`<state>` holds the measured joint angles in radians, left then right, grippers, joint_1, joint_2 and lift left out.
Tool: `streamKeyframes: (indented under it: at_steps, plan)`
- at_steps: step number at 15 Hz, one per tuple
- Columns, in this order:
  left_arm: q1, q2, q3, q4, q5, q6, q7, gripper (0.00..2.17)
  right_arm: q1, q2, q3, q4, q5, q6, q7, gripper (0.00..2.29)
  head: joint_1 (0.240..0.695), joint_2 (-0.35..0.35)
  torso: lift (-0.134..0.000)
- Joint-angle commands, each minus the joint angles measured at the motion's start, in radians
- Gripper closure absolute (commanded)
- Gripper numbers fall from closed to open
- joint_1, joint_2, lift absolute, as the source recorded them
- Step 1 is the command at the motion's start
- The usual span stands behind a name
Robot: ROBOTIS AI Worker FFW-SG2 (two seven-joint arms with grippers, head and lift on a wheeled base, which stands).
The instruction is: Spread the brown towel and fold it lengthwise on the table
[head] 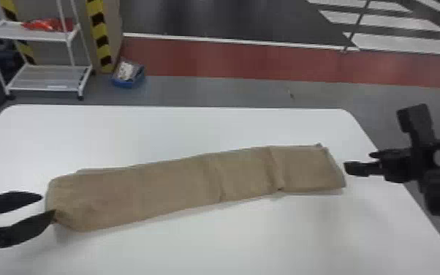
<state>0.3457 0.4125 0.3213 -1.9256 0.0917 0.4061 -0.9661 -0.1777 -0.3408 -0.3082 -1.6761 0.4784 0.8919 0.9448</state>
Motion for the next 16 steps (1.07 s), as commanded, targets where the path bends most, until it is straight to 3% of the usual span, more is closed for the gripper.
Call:
streamKeyframes:
  at_steps: [1, 4, 6, 8, 10, 14, 16]
  plan:
    - [0.018, -0.003, -0.002, 0.005, -0.007, -0.011, -0.003, 0.60, 0.011, -0.006, -0.023, -0.010, -0.020, 0.000, 0.000, 0.22, 0.695, -0.172, -0.124]
    - [0.041, -0.003, -0.001, 0.005, -0.009, -0.057, -0.003, 0.59, 0.017, -0.006, -0.038, -0.011, -0.032, 0.009, 0.000, 0.22, 0.695, -0.191, -0.124]
    - [0.042, -0.003, -0.004, 0.011, -0.029, -0.063, 0.014, 0.42, 0.029, -0.006, -0.038, -0.017, -0.032, 0.009, 0.000, 0.22, 0.695, -0.198, -0.124]
    - [0.042, -0.003, 0.005, 0.022, -0.024, -0.057, 0.027, 0.07, 0.038, -0.006, -0.042, -0.019, -0.032, 0.006, 0.000, 0.22, 0.695, -0.194, -0.124]
    - [0.042, -0.003, 0.008, 0.025, -0.003, -0.023, 0.021, 0.12, 0.040, -0.004, -0.043, -0.019, -0.032, 0.006, 0.002, 0.22, 0.695, -0.189, -0.124]
    - [0.042, -0.018, 0.001, 0.036, 0.034, 0.035, 0.032, 0.41, 0.046, 0.005, -0.042, -0.027, -0.032, 0.009, 0.002, 0.22, 0.695, -0.185, -0.124]
    - [0.038, -0.024, -0.013, 0.048, 0.037, 0.044, 0.055, 0.41, 0.047, 0.005, -0.043, -0.027, -0.032, 0.009, 0.002, 0.22, 0.695, -0.186, -0.124]
